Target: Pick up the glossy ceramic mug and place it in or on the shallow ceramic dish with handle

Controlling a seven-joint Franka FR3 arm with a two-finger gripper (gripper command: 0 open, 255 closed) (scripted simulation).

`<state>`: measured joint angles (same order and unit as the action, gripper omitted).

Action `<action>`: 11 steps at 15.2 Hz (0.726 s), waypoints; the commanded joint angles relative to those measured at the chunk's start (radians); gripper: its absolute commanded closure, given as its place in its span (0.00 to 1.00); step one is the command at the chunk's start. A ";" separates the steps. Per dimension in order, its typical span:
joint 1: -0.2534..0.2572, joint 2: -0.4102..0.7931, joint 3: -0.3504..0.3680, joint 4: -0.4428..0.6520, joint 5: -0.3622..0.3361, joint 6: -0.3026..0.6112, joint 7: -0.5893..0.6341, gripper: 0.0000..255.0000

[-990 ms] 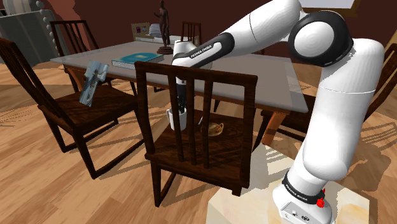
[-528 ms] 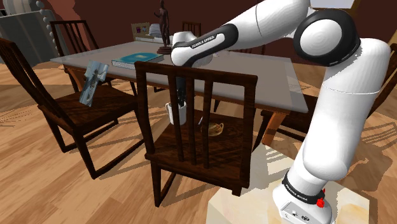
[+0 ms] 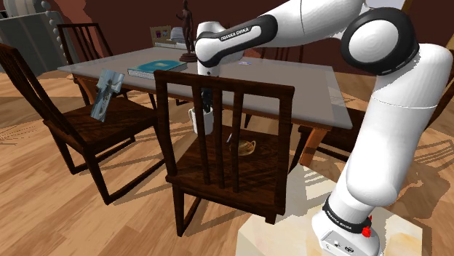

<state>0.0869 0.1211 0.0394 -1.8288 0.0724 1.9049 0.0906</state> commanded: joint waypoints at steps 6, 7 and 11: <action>-0.038 -0.169 -0.034 -0.156 0.001 -0.018 -0.071 1.00; -0.045 -0.200 -0.042 -0.187 0.000 -0.019 -0.086 1.00; -0.076 -0.321 -0.077 -0.298 -0.012 -0.033 -0.146 1.00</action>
<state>0.0208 -0.1671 -0.0268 -2.1062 0.0650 1.8850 -0.0369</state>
